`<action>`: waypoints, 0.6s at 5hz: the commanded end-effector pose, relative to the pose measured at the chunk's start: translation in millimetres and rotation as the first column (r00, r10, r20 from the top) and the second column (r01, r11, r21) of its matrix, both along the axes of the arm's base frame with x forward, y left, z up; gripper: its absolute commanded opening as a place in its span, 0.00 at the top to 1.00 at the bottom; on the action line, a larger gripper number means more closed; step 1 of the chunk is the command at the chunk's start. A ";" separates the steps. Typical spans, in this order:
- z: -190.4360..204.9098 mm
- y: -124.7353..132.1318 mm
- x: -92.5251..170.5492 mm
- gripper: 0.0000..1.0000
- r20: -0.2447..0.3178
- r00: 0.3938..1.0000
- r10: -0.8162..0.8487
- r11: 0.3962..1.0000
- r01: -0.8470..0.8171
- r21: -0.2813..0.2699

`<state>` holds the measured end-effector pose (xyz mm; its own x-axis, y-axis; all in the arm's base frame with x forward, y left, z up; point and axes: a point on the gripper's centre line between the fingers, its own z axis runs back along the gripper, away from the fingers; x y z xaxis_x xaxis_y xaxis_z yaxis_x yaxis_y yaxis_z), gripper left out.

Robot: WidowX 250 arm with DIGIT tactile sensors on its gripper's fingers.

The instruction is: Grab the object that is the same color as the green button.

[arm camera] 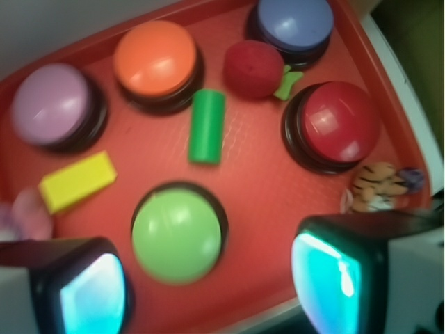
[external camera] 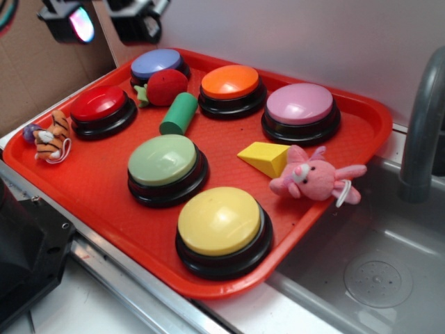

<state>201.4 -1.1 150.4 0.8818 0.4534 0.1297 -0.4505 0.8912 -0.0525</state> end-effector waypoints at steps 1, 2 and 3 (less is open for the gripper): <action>-44.2 21.4 33.6 0.00 0.046 0.990 0.137 0.990 -0.139 0.038; -67.7 27.3 42.0 0.00 0.037 0.987 0.156 0.985 -0.158 0.065; -87.1 28.0 48.5 0.00 0.037 0.989 0.144 0.985 -0.147 0.087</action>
